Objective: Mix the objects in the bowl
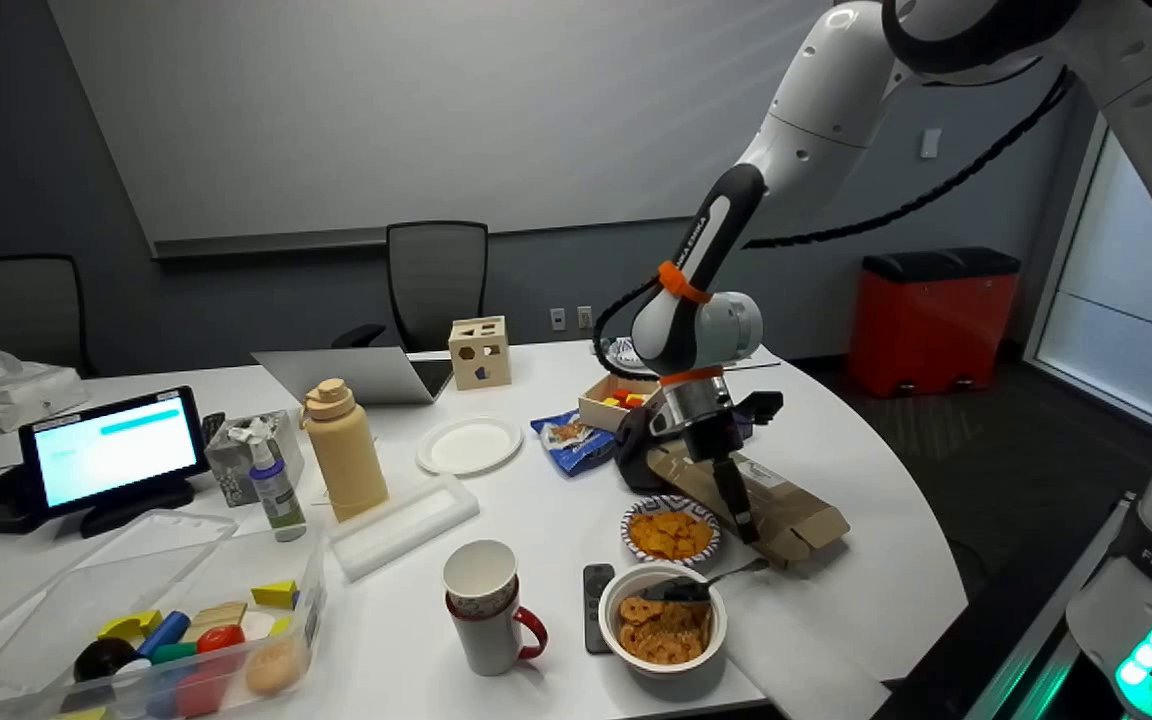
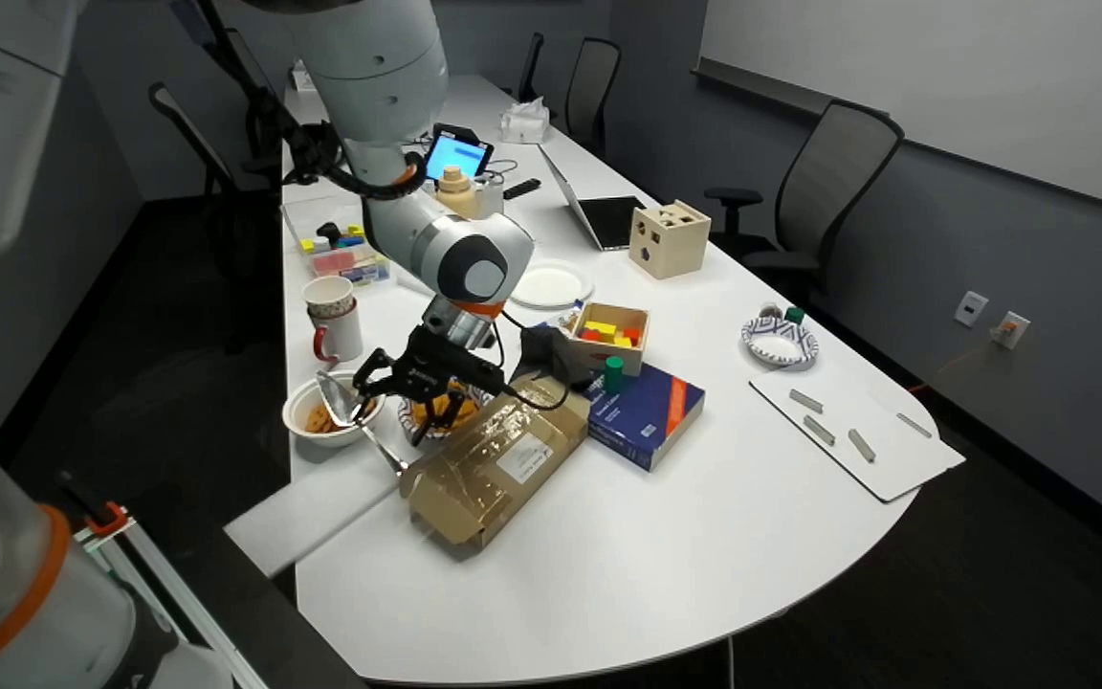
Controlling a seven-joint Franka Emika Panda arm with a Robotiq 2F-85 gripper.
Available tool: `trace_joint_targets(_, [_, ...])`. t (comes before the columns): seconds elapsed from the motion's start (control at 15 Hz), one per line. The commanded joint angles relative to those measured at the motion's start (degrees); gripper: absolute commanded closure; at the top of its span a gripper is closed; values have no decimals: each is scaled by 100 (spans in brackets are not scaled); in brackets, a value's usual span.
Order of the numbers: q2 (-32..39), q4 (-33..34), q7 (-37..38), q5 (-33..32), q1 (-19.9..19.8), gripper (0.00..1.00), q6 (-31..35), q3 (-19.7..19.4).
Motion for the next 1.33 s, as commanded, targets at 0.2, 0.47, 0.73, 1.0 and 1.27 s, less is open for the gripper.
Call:
trace_joint_targets(0.2, [377,77,-531,-370,-108,0,408,246])
trace_joint_targets(0.47, [493,75,-795,-513,-117,0,552,359])
trace_joint_targets(0.73, [593,128,-944,-629,-73,0,432,411])
trace_joint_targets(1.0, [684,226,-981,-739,-68,0,165,445])
trace_joint_targets(1.27, [777,359,-992,-809,-36,0,-163,453])
